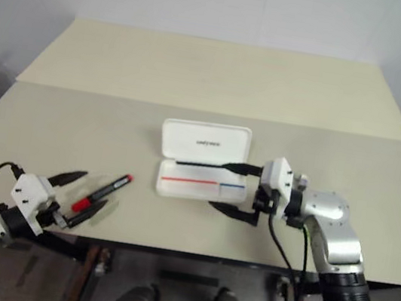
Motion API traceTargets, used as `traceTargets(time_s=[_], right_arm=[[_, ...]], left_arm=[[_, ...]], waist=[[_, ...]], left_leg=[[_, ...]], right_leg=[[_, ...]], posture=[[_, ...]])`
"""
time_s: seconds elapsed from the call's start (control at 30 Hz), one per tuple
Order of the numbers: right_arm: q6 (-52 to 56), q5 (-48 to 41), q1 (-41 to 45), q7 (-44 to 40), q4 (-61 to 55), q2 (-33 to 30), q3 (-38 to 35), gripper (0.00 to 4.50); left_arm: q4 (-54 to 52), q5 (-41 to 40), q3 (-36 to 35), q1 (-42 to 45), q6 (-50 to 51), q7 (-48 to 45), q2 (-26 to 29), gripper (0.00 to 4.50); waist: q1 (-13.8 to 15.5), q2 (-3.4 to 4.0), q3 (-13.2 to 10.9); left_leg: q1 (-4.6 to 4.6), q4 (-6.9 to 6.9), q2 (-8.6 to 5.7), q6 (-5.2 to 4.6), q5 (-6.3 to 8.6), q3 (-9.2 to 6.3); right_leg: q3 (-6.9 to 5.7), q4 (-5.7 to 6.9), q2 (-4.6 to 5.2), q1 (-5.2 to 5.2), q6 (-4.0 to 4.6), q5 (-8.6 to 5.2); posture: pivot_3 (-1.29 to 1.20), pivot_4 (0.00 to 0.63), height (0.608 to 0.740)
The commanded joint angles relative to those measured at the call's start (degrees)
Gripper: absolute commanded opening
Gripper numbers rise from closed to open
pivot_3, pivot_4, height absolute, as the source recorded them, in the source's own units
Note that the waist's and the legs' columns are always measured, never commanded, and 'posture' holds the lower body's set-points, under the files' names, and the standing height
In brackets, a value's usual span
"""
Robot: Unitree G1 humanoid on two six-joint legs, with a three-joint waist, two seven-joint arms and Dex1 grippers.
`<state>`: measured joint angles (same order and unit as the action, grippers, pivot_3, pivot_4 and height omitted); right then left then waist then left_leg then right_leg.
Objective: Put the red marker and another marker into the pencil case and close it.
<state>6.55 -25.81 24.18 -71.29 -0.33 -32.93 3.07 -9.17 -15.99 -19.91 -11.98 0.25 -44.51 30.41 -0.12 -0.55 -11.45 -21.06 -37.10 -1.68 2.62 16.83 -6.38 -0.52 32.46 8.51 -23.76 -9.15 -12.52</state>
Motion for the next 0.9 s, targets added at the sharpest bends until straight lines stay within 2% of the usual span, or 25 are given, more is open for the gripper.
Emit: traceTargets(time_s=[0.03, 0.23, 0.27, 0.4, 0.63, 0.73, 0.9], right_arm=[[-1.1, -0.4, 0.5, -1.0, -0.5, -0.9, -1.2, 4.5], [-0.9, -0.6, 0.2, -1.1, -1.1, -1.4, -1.6, 4.5], [-0.5, -0.7, 0.1, -0.9, -1.6, -1.5, -1.7, 4.5], [0.7, -1.1, 0.0, 0.0, -3.7, -1.8, -1.9, 4.5], [1.8, -1.1, -0.7, 0.8, -5.5, -1.7, -2.3, 4.5], [2.5, -1.3, -0.9, 1.5, -6.7, -1.6, -2.1, 4.5], [3.4, -1.3, -0.9, 2.1, -7.3, -1.2, -1.8, 4.5]], left_arm=[[4.3, -2.4, 2.0, 2.1, 0.8, -3.5, 1.2, 4.25], [11.1, -0.9, 4.7, 5.8, -1.4, -4.8, 0.6, 4.25], [12.0, -0.6, 5.1, 6.5, -1.8, -4.6, 0.4, 4.07], [12.9, -0.9, 6.1, 7.4, -2.1, -4.4, 0.0, 3.01], [10.7, -0.5, 6.6, 6.4, -1.9, -2.6, 0.0, 0.62], [9.0, -0.3, 6.1, 4.9, -1.8, -1.6, 0.3, 0.62], [4.1, -4.5, 4.0, 4.2, -1.3, -1.9, 0.5, 0.62]], waist=[[0.0, 0.0, 0.0], [0.3, 0.06, 0.0], [0.4, 0.09, 0.1], [1.0, 0.21, 0.1], [1.1, 0.22, 0.1], [1.2, 0.22, 0.1], [1.1, 0.21, 0.1]], left_leg=[[0.01, 0.0, 0.0, 0.0, 0.0, 0.0], [0.03, -0.01, -0.01, 0.0, 0.0, 0.0], [0.04, -0.02, -0.01, 0.0, 0.0, 0.0], [0.1, -0.02, 0.0, 0.03, -0.04, 0.0], [0.17, -0.03, 0.09, 0.02, -0.09, 0.11], [0.16, -0.01, 0.11, 0.02, -0.09, 0.11], [0.08, 0.02, 0.17, 0.08, -0.04, 0.15]], right_leg=[[0.0, 0.01, 0.0, 0.0, 0.0, 0.0], [0.0, 0.04, 0.01, 0.01, 0.0, 0.01], [0.0, 0.05, 0.01, 0.02, 0.0, 0.01], [0.0, 0.04, 0.01, 0.05, 0.1, 0.08], [-0.01, -0.01, 0.0, 0.09, 0.27, 0.18], [-0.01, -0.01, -0.02, 0.07, 0.25, 0.18], [-0.01, -0.15, -0.06, 0.02, 0.23, 0.19]], posture=[[0.0, 0.15, 0.74], [0.0, 0.15, 0.74], [0.0, 0.15, 0.74], [0.0, 0.15, 0.74], [0.0, 0.15, 0.74], [0.0, 0.15, 0.74], [0.0, 0.15, 0.74]])
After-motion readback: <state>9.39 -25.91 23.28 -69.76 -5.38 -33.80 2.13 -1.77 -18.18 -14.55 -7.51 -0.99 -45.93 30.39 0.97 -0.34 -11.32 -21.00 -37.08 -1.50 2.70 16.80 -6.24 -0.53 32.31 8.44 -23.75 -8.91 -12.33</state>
